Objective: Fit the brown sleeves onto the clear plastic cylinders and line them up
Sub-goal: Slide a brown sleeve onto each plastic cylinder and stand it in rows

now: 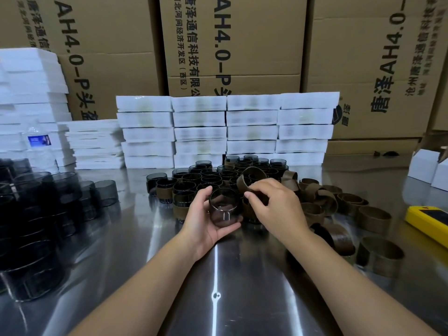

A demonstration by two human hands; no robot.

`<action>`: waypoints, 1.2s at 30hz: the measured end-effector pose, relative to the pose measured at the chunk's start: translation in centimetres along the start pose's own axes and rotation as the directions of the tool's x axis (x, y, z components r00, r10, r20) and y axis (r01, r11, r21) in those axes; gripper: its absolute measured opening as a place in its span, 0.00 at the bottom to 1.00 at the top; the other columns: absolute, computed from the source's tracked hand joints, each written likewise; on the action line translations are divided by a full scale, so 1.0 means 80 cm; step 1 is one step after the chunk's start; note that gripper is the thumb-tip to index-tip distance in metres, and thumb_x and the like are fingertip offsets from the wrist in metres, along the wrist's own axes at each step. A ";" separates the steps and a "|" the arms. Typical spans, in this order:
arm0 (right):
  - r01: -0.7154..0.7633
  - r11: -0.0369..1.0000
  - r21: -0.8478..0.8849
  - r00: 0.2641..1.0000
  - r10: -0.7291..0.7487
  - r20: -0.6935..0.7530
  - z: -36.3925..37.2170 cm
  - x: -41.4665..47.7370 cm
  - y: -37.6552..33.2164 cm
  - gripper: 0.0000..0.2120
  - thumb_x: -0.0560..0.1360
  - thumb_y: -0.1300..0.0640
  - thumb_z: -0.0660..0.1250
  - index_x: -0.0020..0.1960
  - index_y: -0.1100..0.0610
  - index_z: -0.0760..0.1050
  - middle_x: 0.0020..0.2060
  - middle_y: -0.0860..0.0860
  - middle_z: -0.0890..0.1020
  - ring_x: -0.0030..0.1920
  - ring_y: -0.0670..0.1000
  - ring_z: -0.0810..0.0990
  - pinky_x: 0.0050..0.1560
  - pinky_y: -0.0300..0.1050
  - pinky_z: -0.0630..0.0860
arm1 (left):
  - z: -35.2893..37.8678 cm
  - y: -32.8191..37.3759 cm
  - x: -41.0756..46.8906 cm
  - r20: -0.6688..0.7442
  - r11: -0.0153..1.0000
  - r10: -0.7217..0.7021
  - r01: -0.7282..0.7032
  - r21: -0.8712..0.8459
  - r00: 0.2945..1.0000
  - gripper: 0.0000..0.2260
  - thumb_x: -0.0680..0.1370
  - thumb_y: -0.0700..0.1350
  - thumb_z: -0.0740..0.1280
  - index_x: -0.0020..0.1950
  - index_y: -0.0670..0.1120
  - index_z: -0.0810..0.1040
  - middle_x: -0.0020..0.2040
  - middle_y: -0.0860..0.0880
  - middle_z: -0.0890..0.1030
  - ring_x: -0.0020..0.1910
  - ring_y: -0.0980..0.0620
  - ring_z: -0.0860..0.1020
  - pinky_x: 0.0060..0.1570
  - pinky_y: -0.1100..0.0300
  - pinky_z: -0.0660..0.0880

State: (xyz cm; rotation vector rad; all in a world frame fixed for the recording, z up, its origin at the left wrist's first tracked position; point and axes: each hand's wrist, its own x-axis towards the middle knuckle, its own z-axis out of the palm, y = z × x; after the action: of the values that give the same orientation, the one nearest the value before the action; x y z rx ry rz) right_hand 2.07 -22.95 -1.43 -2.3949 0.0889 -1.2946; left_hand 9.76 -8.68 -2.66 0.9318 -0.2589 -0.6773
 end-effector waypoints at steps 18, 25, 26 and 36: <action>0.082 0.995 0.061 0.996 -0.083 0.025 -0.005 -0.005 -0.021 0.16 0.73 0.47 0.67 0.35 0.59 0.76 0.35 0.48 0.77 0.41 0.50 0.73 0.42 0.38 0.65 | -0.002 -0.001 0.004 0.005 0.998 0.019 -0.019 0.063 1.000 0.24 0.76 0.57 0.65 0.62 0.39 0.76 0.53 0.38 0.79 0.51 0.39 0.81 0.56 0.44 0.78; 0.055 0.991 0.123 0.997 -0.061 0.048 -0.001 -0.010 -0.023 0.12 0.70 0.49 0.70 0.36 0.55 0.71 0.55 0.42 0.70 0.44 0.42 0.73 0.41 0.29 0.66 | 0.001 -0.004 0.003 0.072 0.983 0.035 -0.048 0.178 0.997 0.26 0.68 0.61 0.69 0.57 0.43 0.81 0.54 0.41 0.81 0.54 0.44 0.80 0.57 0.48 0.78; 0.059 0.988 0.144 0.996 -0.068 0.058 -0.001 -0.010 -0.024 0.11 0.69 0.49 0.69 0.37 0.54 0.70 0.56 0.41 0.69 0.45 0.41 0.74 0.42 0.29 0.67 | 0.002 -0.004 0.002 0.080 0.983 0.042 -0.055 0.174 0.996 0.27 0.66 0.61 0.69 0.58 0.44 0.80 0.54 0.41 0.81 0.54 0.45 0.81 0.54 0.49 0.80; 0.027 0.962 0.270 0.972 -0.089 0.218 0.000 -0.010 -0.024 0.24 0.70 0.54 0.67 0.66 0.48 0.68 0.65 0.42 0.71 0.62 0.34 0.67 0.59 0.21 0.59 | 0.003 -0.006 0.000 0.145 0.982 0.110 -0.130 0.139 0.983 0.22 0.63 0.55 0.73 0.54 0.46 0.81 0.52 0.42 0.82 0.48 0.47 0.82 0.44 0.54 0.81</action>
State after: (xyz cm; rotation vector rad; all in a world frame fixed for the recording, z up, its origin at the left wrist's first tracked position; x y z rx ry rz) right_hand 1.37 -21.00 -1.30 -2.3068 -0.2112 -0.9752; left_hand 9.48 -9.02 -2.91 1.0045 -0.4890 -0.6167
